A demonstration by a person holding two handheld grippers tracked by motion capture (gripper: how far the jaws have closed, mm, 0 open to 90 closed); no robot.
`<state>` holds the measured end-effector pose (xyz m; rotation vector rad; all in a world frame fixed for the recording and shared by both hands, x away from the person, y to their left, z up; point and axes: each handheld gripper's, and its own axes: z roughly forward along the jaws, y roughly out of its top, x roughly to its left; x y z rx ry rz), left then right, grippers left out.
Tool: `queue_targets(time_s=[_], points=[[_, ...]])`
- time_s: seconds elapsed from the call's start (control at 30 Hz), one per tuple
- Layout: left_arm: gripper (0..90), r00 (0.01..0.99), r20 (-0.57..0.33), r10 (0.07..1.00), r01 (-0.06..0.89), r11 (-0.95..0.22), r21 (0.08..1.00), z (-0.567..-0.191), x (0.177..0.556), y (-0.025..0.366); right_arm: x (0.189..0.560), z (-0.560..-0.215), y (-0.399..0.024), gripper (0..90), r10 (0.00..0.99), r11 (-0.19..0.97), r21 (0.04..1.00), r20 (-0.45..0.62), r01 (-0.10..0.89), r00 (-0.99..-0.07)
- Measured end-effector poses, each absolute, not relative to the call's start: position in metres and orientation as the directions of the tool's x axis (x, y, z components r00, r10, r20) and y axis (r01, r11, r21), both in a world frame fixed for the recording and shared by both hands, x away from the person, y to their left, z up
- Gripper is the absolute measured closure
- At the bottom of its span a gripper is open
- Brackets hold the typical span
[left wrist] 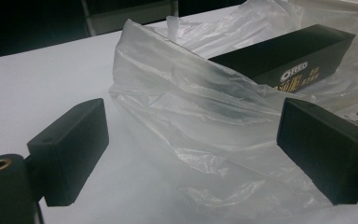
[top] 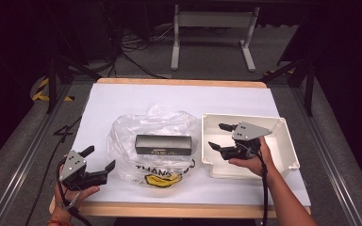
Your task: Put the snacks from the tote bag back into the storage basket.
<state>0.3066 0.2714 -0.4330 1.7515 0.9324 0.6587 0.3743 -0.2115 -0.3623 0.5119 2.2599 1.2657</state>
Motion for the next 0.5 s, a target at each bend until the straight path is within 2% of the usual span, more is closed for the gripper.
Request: queue_targets(time_s=[0.5], points=[[9.9, 0.557, 0.015, 0.83, 0.281, -0.205, 0.938, -0.432, 0.305, 0.272, 0.404, -0.349, -0.171, 31.6, 0.412, 0.578, 0.812, -0.202, 0.083, -0.889]])
